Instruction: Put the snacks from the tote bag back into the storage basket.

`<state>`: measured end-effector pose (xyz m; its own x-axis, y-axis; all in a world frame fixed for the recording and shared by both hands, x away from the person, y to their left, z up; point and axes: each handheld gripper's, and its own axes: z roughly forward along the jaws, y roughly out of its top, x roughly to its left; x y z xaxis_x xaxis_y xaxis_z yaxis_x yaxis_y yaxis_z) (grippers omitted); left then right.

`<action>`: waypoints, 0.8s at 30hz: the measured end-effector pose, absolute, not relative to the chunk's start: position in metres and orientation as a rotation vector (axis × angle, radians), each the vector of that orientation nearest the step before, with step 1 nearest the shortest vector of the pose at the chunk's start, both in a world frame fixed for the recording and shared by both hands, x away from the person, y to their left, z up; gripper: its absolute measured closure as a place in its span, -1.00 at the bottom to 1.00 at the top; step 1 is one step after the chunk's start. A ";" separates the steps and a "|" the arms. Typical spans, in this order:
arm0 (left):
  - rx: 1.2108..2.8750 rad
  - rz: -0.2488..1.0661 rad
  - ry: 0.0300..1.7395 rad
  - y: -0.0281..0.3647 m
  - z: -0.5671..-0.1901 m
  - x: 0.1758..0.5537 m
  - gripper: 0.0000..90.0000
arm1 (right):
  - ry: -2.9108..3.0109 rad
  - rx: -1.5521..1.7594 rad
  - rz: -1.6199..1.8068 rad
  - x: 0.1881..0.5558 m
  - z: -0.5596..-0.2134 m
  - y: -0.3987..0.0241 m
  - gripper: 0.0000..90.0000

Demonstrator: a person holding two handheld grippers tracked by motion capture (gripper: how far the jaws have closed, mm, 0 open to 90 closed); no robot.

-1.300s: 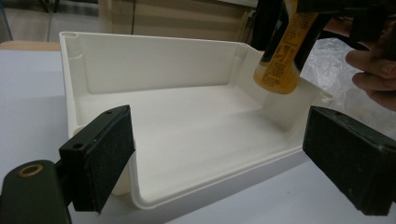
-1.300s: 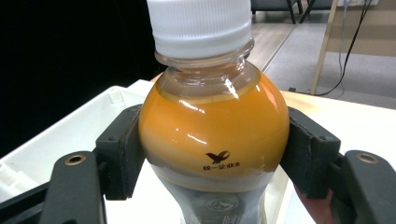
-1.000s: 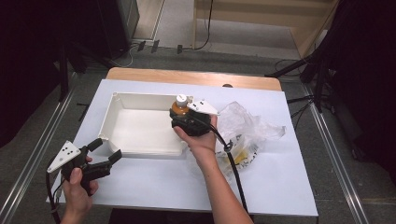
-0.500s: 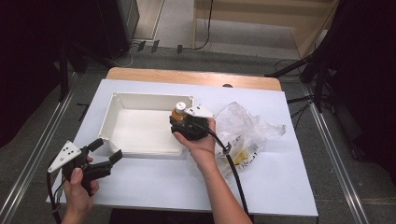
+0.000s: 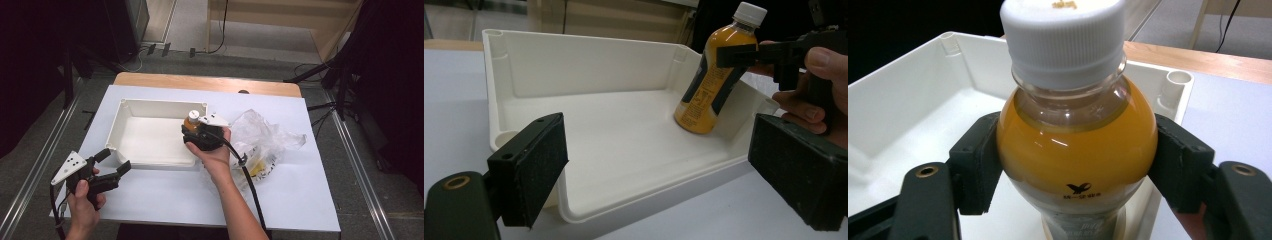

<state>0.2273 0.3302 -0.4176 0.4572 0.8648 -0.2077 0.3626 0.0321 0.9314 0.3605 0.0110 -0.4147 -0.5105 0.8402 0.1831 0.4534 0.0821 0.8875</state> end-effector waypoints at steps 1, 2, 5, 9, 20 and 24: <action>1.556 0.545 1.108 0.330 -0.418 0.227 -0.79 | 1.995 1.276 1.406 0.360 -0.414 0.011 -0.32; 1.555 0.545 1.109 0.330 -0.418 0.228 -0.79 | 1.996 1.277 1.405 0.360 -0.414 0.011 -0.32; 1.558 0.544 1.108 0.330 -0.418 0.228 -0.79 | 1.991 1.276 1.422 0.357 -0.412 0.010 -0.35; 1.559 0.544 1.106 0.330 -0.418 0.228 -0.79 | 1.969 1.276 1.451 0.356 -0.406 0.006 -0.38; 1.564 0.546 1.108 0.330 -0.419 0.228 -0.79 | 1.911 1.240 1.485 0.344 -0.386 -0.015 -0.40; 1.564 0.545 1.112 0.329 -0.419 0.228 -0.79 | 1.891 1.224 1.502 0.337 -0.379 -0.023 -0.39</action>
